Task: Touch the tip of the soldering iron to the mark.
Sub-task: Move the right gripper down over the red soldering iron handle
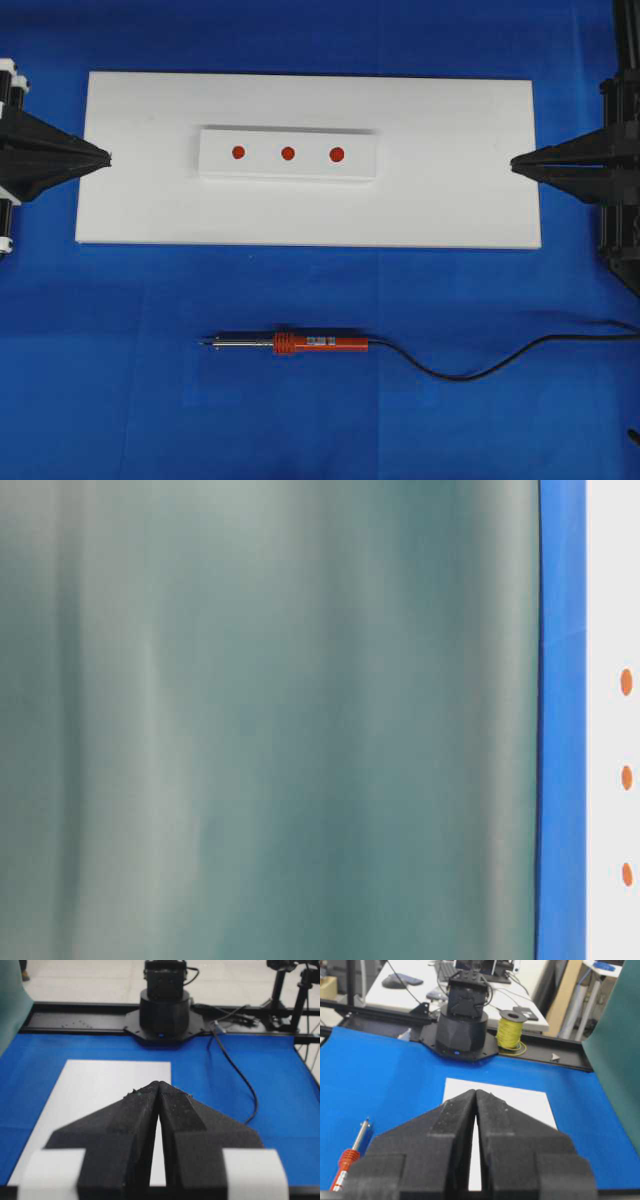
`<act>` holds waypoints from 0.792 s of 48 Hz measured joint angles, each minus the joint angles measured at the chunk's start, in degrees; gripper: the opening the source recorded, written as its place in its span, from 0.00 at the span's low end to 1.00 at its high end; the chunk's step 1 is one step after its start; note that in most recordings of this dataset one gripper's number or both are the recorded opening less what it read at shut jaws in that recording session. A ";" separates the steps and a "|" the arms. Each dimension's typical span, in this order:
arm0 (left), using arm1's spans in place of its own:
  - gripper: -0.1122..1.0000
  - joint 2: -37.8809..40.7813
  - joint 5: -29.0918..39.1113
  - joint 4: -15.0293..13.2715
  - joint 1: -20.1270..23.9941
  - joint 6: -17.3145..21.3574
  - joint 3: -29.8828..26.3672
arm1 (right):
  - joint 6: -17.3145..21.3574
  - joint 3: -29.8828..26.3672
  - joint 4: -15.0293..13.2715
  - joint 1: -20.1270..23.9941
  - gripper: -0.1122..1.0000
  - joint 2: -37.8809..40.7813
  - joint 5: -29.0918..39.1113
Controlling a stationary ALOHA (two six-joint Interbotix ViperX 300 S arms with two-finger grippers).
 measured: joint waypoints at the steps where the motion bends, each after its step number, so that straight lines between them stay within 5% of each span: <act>1: 0.10 0.00 0.00 0.00 0.00 0.00 -0.09 | 0.00 0.00 0.00 0.00 0.10 0.00 0.00; 30: 0.10 0.00 -0.26 0.09 -0.26 0.26 -0.09 | 1.14 -1.85 0.35 0.00 0.05 2.72 4.13; 38: 0.10 0.09 -0.26 0.09 -0.26 0.26 0.00 | 2.11 -5.62 0.44 2.20 0.16 9.67 3.87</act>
